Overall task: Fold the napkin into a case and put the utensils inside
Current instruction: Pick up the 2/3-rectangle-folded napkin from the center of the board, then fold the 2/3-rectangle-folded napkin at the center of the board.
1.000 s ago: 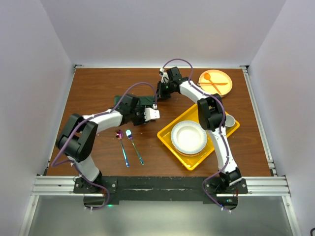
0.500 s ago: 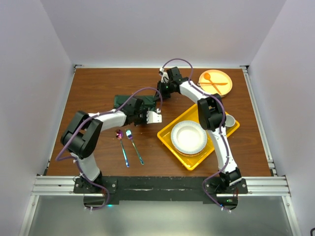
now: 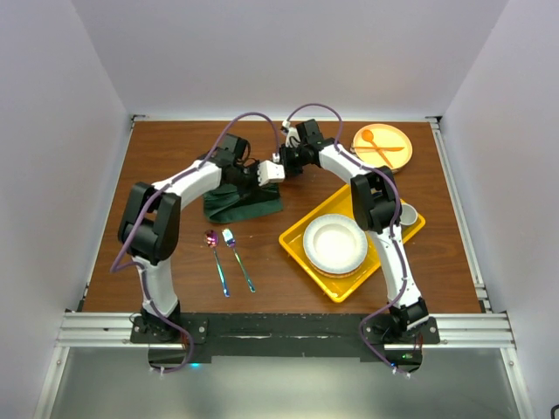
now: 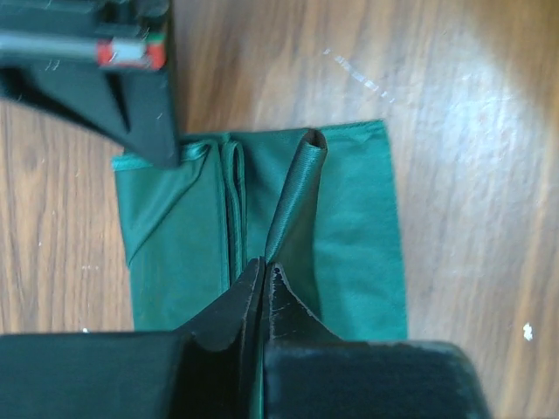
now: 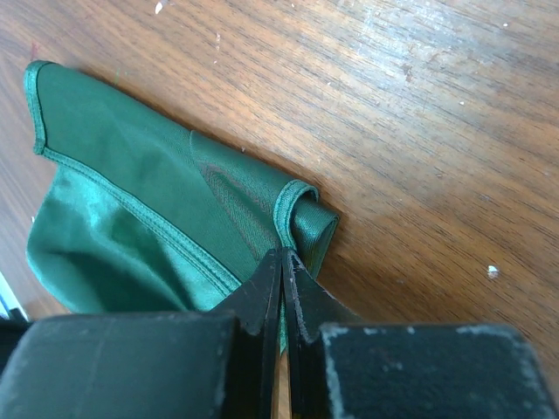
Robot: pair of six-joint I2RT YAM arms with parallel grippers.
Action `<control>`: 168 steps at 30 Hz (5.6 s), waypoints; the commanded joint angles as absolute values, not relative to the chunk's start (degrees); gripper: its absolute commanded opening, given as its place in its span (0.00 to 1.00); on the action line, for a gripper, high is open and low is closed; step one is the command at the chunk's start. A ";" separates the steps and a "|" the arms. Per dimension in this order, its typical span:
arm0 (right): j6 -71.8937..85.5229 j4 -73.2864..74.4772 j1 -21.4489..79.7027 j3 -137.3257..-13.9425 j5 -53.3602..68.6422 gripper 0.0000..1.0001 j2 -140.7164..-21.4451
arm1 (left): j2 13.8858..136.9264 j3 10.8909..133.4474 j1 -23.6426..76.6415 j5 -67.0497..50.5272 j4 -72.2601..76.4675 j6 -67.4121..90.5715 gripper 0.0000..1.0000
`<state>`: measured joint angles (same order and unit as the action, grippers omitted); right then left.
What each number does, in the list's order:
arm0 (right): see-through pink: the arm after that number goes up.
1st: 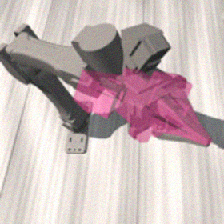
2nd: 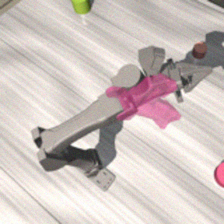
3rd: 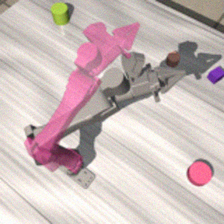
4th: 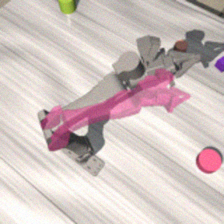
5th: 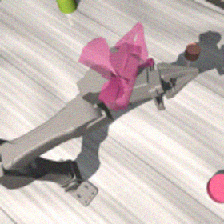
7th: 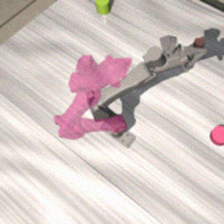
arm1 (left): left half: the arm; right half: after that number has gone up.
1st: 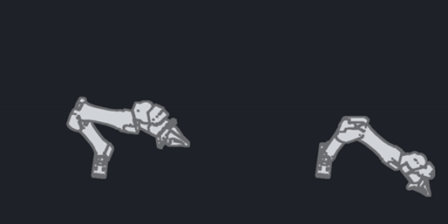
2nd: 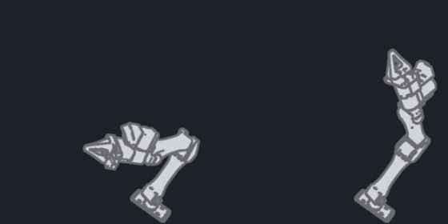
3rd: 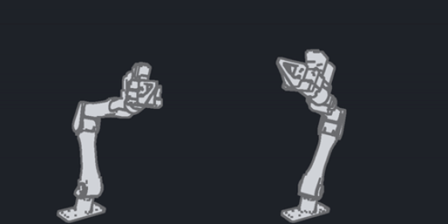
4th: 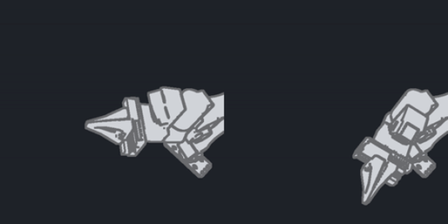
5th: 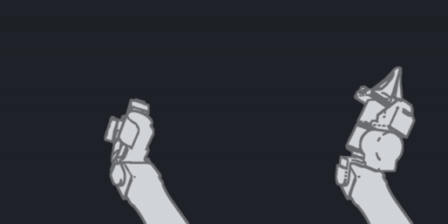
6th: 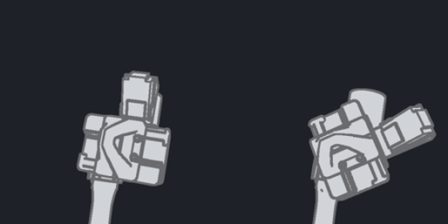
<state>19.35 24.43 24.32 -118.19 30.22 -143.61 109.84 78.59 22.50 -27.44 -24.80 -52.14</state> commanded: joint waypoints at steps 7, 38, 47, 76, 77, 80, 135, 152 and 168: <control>15.64 29.53 23.91 -116.72 23.64 0.02 -146.51 | 105.38 70.42 24.61 -28.31 -24.35 -50.80 0.41; 14.77 29.36 23.91 -115.49 24.08 0.01 -145.99 | 110.38 78.73 23.30 -32.60 -33.04 -49.05 0.00; 14.50 29.27 23.82 -115.84 24.43 0.01 -146.07 | 121.28 96.48 16.26 -41.47 -41.74 -46.67 0.00; 11.00 29.09 23.99 -116.37 27.16 0.05 -145.46 | 127.44 104.76 9.23 -54.32 -38.58 -30.15 0.00; 10.38 29.18 23.99 -116.37 27.33 0.05 -145.46 | 127.70 105.20 9.23 -53.97 -38.58 -29.89 0.00; 8.53 29.79 24.34 -116.37 28.12 0.05 -145.55 | 129.20 105.47 9.05 -52.39 -38.23 -28.92 0.00; -1.58 36.65 24.44 -123.22 38.49 0.38 -139.84 | 134.47 95.54 4.22 -48.43 -38.06 -26.72 0.00; 2.81 19.60 25.22 -122.08 51.50 0.63 -139.74 | 135.53 96.59 4.39 -47.99 -37.71 -26.98 0.00; -1.56 21.79 27.16 -118.22 52.74 0.59 -142.29 | 135.62 96.86 4.39 -48.51 -37.88 -27.60 0.00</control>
